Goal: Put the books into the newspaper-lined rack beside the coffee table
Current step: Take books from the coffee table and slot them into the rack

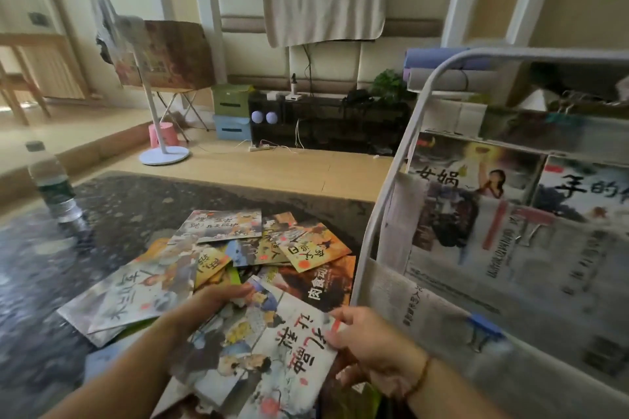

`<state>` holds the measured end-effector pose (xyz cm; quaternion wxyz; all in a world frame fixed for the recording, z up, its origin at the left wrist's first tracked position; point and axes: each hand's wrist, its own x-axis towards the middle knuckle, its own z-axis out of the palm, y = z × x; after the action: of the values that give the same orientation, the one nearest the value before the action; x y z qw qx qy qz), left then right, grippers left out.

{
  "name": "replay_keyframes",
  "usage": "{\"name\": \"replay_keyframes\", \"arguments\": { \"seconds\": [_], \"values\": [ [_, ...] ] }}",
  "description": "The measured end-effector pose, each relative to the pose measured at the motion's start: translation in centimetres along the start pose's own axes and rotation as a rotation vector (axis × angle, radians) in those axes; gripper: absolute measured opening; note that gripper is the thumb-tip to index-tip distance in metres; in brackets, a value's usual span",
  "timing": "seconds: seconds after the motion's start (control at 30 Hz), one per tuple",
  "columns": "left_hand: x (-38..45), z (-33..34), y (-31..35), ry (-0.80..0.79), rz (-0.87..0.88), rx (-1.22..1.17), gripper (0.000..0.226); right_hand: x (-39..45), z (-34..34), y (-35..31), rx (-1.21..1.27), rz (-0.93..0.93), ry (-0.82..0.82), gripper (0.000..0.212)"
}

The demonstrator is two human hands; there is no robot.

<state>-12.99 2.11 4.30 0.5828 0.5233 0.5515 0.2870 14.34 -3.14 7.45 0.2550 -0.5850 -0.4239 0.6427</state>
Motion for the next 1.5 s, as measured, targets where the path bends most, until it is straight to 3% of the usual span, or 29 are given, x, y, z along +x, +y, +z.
{"name": "replay_keyframes", "arguments": {
  "seconds": [0.1,0.17,0.23,0.33,0.47,0.63,0.7,0.77,0.9,1.03,1.13,1.33,1.5],
  "values": [
    [-2.7,3.4,2.3,-0.024,-0.017,-0.046,0.034,-1.3,-1.2,1.0,0.043,-0.087,0.121,0.021],
    [-3.5,5.5,2.2,0.001,-0.016,-0.27,0.017,-2.1,-1.9,2.0,0.004,-0.122,0.152,0.029],
    [-3.7,7.4,1.1,0.055,-0.058,-0.484,0.007,-3.0,-2.5,2.6,-0.073,-0.153,0.146,0.021],
    [-3.5,9.0,-0.6,0.0,-0.083,-0.595,0.041,-4.0,-3.9,3.0,-0.202,-0.245,0.232,0.018],
    [-3.0,8.9,-1.0,0.013,-0.075,-0.535,0.046,-4.6,-6.1,2.6,-0.504,-0.274,0.334,0.027],
    [-3.3,10.2,0.3,-0.154,-0.077,-0.091,0.049,-6.1,-7.5,1.9,-0.783,-0.399,0.529,0.028],
    [-3.2,11.8,0.7,-0.199,-0.03,-0.017,0.037,-7.0,-7.2,1.8,-1.016,-0.482,0.607,0.036],
    [-3.0,13.6,0.8,-0.174,0.041,0.06,0.022,-7.8,-6.6,1.7,-1.094,-0.553,0.614,0.038],
    [-2.6,16.5,1.9,-0.126,0.163,0.195,0.03,-8.7,-7.6,1.3,-1.114,-0.643,0.619,0.046],
    [-2.5,18.4,4.7,-0.071,0.28,0.113,0.019,-10.9,-10.6,-0.2,-0.984,-0.779,0.672,0.047],
    [-3.0,20.6,8.4,0.029,0.428,0.082,0.02,-12.7,-13.2,-2.0,-1.079,-0.917,0.833,0.047],
    [-2.6,24.7,17.1,0.05,0.683,0.076,0.014,-16.5,-18.1,-6.6,-1.345,-1.009,1.195,0.067],
    [-1.4,25.3,23.3,0.14,0.903,0.075,0.014,-18.0,-21.2,-13.1,-1.356,-1.059,1.268,0.067]
  ]
}}
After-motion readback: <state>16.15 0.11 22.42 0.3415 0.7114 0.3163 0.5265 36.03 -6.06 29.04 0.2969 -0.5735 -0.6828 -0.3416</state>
